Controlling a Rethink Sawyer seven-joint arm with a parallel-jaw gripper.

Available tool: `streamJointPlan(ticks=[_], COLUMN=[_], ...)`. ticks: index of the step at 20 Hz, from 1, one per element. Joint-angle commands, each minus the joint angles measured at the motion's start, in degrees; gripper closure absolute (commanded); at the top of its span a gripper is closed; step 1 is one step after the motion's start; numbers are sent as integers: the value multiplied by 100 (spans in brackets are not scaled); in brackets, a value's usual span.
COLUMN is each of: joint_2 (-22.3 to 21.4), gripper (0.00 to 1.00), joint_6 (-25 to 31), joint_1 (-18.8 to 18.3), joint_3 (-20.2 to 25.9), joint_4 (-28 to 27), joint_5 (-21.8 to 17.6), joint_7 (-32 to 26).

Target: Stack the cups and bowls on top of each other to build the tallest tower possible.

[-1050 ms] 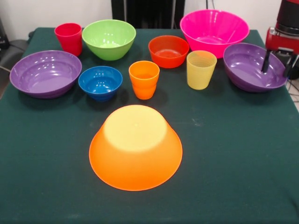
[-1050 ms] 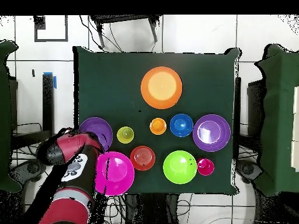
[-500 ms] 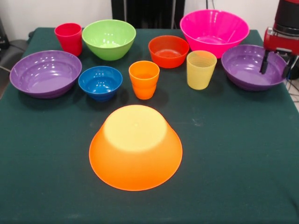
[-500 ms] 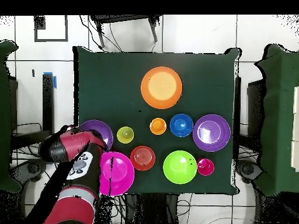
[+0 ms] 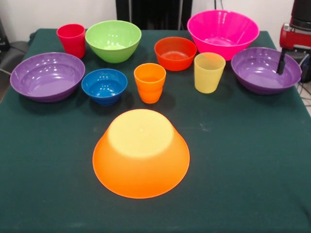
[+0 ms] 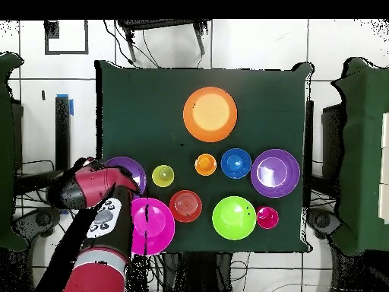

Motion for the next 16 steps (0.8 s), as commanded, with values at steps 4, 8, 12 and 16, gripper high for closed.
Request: streamJointPlan(ticks=[4,8,12,16], joint_2=[212,403,589,763], gripper=[0,0,0,0], joint_6=[513,502,456,255], joint_1=[33,244,451,627], joint_3=[504,249,7,-111], joint_4=[-92,-273,-328,-340], joint_5=[166,212,276,402], joint_7=[513,629,759,887])
